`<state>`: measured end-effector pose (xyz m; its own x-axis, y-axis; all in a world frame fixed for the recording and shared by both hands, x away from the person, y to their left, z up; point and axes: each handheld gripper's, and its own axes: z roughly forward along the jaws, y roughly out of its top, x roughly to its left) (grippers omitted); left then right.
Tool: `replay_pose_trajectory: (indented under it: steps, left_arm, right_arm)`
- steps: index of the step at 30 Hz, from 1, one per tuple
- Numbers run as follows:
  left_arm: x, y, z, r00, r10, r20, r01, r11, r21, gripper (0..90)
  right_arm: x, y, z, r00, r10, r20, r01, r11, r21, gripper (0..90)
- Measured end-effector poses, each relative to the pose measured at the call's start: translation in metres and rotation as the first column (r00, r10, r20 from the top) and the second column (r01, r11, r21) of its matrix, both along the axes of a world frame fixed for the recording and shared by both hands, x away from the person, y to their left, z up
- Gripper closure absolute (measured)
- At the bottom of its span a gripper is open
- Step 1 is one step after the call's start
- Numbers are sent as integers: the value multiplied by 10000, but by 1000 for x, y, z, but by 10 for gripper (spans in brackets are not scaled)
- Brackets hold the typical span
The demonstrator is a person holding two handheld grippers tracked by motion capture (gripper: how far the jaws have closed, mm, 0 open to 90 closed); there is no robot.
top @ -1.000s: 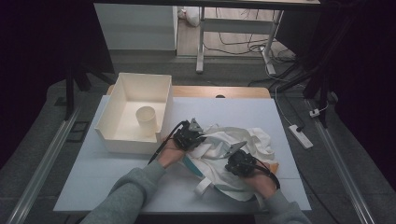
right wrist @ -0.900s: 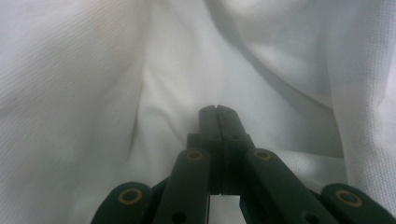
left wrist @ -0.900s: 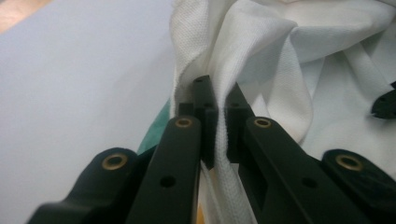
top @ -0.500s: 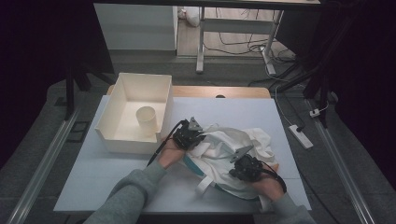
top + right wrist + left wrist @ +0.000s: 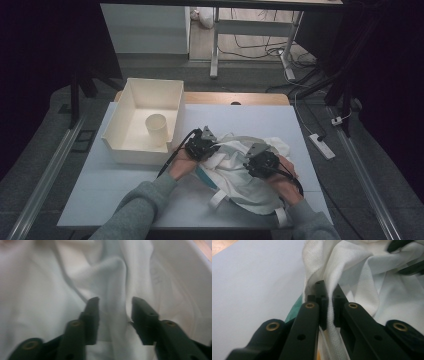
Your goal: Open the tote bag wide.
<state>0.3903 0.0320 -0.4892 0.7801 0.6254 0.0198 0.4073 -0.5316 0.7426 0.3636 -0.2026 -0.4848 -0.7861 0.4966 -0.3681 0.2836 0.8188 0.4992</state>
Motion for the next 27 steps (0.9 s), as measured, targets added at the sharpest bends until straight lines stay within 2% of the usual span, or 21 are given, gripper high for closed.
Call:
replay_pose_trajectory:
  steps: [1,3,4,5,7,9,12,15,19,20,24,27]
  left_arm:
    - [0,0,0,10000,-12,-20,12,10000,-14,863]
    - [-1,0,-1,10000,-23,5,23,10000,57,862]
    - [-1,0,-1,10000,-8,-12,8,10000,63,862]
    - [-1,1,-1,10000,-3,-13,3,10000,44,861]
    - [-1,2,1,10000,-8,15,8,10000,-10,860]
    - [-1,3,2,10000,-19,81,20,9999,-101,858]
    - [-1,2,3,9999,-27,105,29,9998,-177,855]
    - [-1,-1,1,9999,28,136,-27,10000,-20,856]
    - [1,-4,-3,9998,87,154,-88,9999,49,856]
    - [1,-4,-4,9998,88,174,-90,9999,90,855]
    - [4,-7,-7,9997,190,155,-192,9997,156,853]
    - [5,-9,-10,9997,213,135,-218,9991,357,852]
  right_arm:
    - [3,1,-3,9999,-107,-13,107,9999,-86,567]
    - [10,-1,-9,9994,-145,-311,143,9999,-95,705]
    - [11,-3,-8,9993,-126,-352,128,9999,59,795]
    - [12,-4,-6,9993,-157,-353,169,9993,332,847]
    - [13,-9,2,9987,-147,-494,192,9956,917,872]
    - [14,-14,14,9989,-235,-395,300,9847,1715,877]
    - [19,-20,28,9981,-497,-370,581,9576,2821,879]
    - [35,-22,27,9942,-795,-727,992,9391,3289,879]
    - [55,-23,16,9893,-1114,-946,1375,9293,3427,879]
    - [61,-23,14,9887,-1179,-927,1427,9295,3400,879]
    - [76,-19,10,9889,-1300,-720,1460,9411,3050,879]
    - [87,-16,2,9871,-1353,-858,1541,9482,2777,880]
